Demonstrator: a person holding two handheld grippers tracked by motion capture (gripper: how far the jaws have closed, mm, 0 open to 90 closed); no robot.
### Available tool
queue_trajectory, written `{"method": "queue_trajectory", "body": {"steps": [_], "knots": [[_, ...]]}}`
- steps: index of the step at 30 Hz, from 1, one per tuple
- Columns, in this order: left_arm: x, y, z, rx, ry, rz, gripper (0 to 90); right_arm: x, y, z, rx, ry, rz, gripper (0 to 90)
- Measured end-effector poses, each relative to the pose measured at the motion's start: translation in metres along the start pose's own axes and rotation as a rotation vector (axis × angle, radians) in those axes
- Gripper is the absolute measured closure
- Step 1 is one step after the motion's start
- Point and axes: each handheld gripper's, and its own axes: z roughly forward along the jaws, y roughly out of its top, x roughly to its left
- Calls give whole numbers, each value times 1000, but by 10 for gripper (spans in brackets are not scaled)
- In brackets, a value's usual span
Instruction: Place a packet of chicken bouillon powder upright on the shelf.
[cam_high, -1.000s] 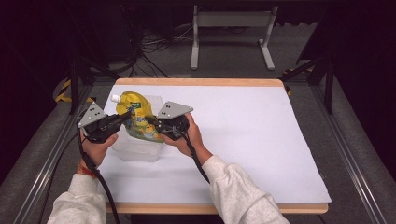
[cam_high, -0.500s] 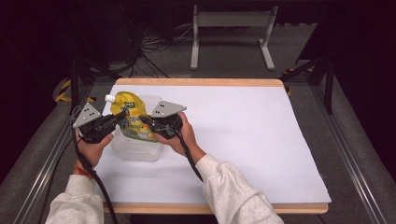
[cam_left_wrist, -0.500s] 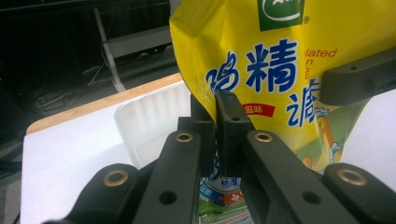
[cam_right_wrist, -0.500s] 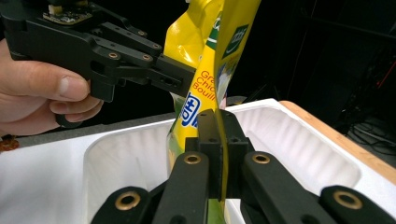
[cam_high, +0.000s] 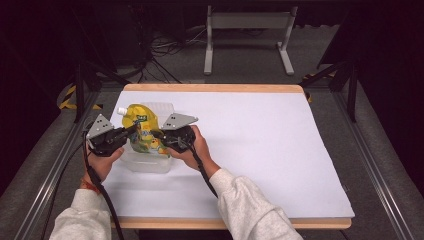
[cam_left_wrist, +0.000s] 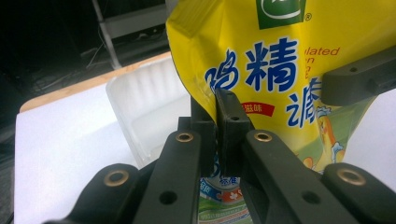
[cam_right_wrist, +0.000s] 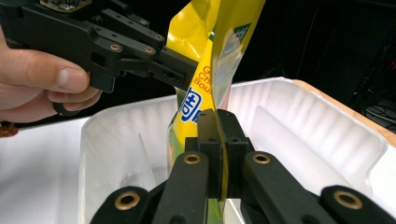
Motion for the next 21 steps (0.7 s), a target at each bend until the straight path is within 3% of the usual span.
{"method": "queue_trajectory", "body": {"steps": [11, 21], "knots": [[-4, -8, 6, 64, 4, 14, 873, 0, -14, 5, 30, 9, 17, 897], [-4, -12, 6, 86, 4, 6, 874, 2, -17, 5, 30, 11, 19, 894]]}}
